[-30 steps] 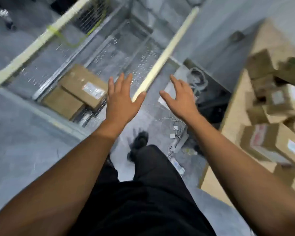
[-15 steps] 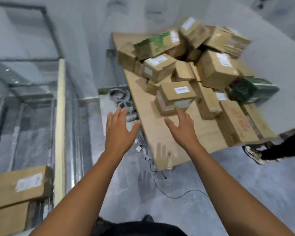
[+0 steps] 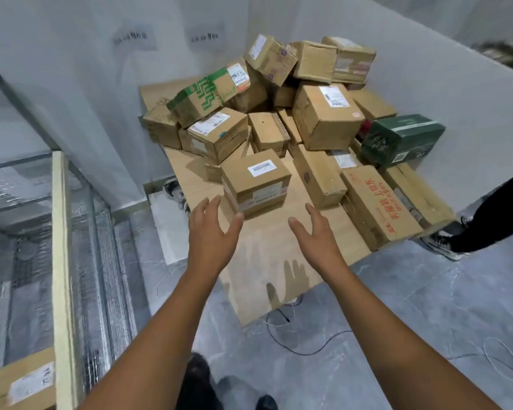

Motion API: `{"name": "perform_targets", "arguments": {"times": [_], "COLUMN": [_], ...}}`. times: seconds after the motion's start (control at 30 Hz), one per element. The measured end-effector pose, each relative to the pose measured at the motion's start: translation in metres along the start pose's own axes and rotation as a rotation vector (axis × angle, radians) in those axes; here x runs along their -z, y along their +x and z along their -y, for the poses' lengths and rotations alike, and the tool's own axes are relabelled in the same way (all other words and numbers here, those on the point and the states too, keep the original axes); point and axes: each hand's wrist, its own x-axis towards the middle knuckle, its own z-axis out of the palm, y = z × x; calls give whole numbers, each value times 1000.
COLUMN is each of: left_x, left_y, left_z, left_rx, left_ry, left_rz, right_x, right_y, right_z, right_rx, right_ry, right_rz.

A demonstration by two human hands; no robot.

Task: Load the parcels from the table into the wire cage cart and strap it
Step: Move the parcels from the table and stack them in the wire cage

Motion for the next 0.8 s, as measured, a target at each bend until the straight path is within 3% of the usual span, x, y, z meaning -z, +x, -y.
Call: {"name": "perform_targets", "arguments": {"times": [0.17, 0.3, 0.53, 0.7, 0.8], "left_x": [-10, -31, -55, -59, -59], "left_y": [103, 174, 221, 196, 163], "left_z": [11, 28, 58, 62, 60], "left_rx": [-101, -125, -125, 38, 185], "left_ry": [75, 138, 243, 29, -175], "left_rz": [67, 236, 404, 530, 484], "right_x": [-35, -67, -106, -111, -105], "right_y": [49, 83, 126, 131, 120], "right_z": [8, 13, 20, 23, 19], "right_rx": [-84, -167, -301, -320, -281], "right_ry": [67, 91, 201, 458, 478], "right_rz": [-35, -80, -98, -54, -1]}}
